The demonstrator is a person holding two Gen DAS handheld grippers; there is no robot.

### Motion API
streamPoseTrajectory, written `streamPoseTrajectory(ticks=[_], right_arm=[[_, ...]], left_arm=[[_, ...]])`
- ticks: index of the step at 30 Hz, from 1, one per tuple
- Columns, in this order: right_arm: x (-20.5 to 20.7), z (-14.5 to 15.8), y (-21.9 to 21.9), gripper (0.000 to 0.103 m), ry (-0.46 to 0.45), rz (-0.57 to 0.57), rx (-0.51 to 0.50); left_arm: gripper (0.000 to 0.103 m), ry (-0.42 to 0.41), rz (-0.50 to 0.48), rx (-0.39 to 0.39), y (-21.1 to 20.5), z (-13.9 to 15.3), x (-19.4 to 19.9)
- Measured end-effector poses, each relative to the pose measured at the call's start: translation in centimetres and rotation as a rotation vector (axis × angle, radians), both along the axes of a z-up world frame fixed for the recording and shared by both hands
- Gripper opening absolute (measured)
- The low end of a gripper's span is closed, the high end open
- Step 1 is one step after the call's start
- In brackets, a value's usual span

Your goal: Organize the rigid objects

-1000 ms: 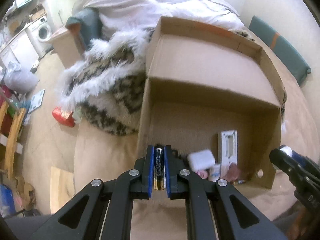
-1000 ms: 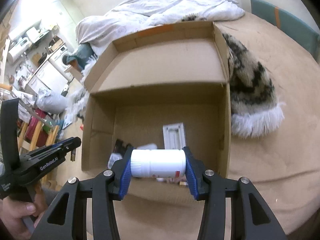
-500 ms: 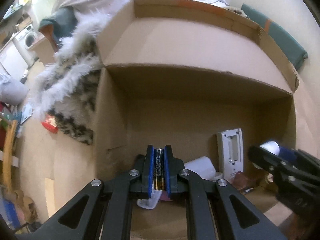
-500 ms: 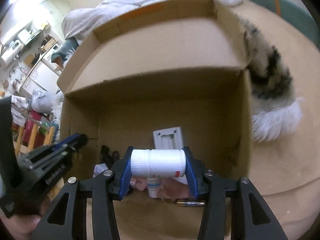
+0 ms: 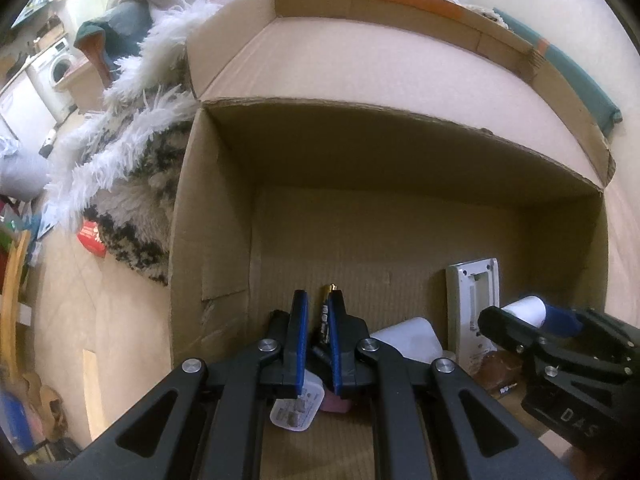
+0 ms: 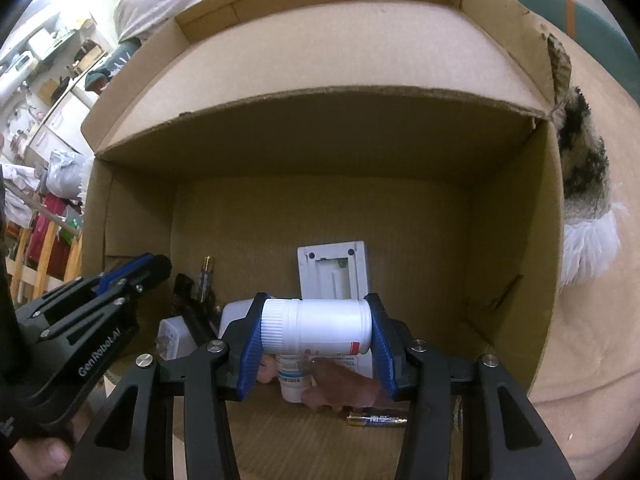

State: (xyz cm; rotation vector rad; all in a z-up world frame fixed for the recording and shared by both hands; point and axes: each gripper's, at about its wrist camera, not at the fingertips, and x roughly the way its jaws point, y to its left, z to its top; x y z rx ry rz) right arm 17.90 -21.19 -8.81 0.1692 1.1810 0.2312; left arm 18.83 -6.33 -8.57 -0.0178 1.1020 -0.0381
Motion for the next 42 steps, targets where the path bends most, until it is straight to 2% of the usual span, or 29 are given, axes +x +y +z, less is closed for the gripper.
streamPoseTrajectory(ticks=[7,10,11,13,14,15,18,22,24,27,30,31,33,38,42], right_arm=[[-0.1,-0.2,0.2,0.05,0.016,-0.003,0.005],[0.1,0.0,0.0,0.05,0.009,-0.007,0.029],[0.1,0.1,0.0,0.051,0.004,-0.008,0.035],[0.1,0.5,-0.2,0.059,-0.014,-0.017,0.044],[0.0,0.7,-0.3,0.066,-0.025,-0.023,0.058],[-0.1,1.0,-0.5,0.068,-0.037,-0.025,0.075],[-0.3,2.1,-0.7,0.076,-0.076,-0.027,0.099],[-0.7,3.2,-1.1,0.089,-0.118,-0.039,0.121],[-0.9,3.7,-1.4,0.102,-0.137,-0.052,0.129],[-1.5,4.4,-2.0,0.103,-0.148,-0.065,0.128],[-3.1,5.1,-2.2,0.103,-0.166,-0.084,0.09],[-3.9,5.5,-2.3,0.103,-0.177,-0.088,0.084],[-5.5,6.6,-2.6,0.103,-0.225,-0.085,0.081],[-8.3,8.1,-3.5,0.103,-0.303,-0.078,0.093],[-9.3,9.0,-3.7,0.103,-0.357,-0.04,0.079]], left_arm=[[0.01,0.003,-0.006,0.008,0.1,-0.1,0.0],[0.017,0.007,-0.004,0.01,0.1,-0.1,0.0],[0.023,0.002,0.001,0.013,0.0,0.1,-0.1],[0.038,-0.009,0.005,0.007,0.2,0.5,-0.2],[0.052,-0.016,0.006,0.004,0.2,0.8,-0.3],[0.06,-0.026,0.01,0.002,0.3,1.1,-0.5],[0.06,-0.063,0.013,0.001,0.4,2.2,-0.9],[0.06,-0.068,-0.003,-0.017,0.5,3.2,-1.2],[0.06,-0.057,0.007,-0.036,0.8,3.5,-1.5],[0.06,-0.036,0.016,-0.06,1.6,3.7,-1.8],[0.062,-0.056,0.067,-0.04,2.3,4.4,-3.1],[0.065,-0.064,0.075,-0.057,2.6,4.6,-3.5],[0.092,-0.072,0.118,-0.044,2.8,5.4,-4.6],[0.102,-0.172,0.213,-0.03,3.5,8.4,-8.2],[0.102,-0.229,0.266,-0.05,4.4,9.9,-11.1]])
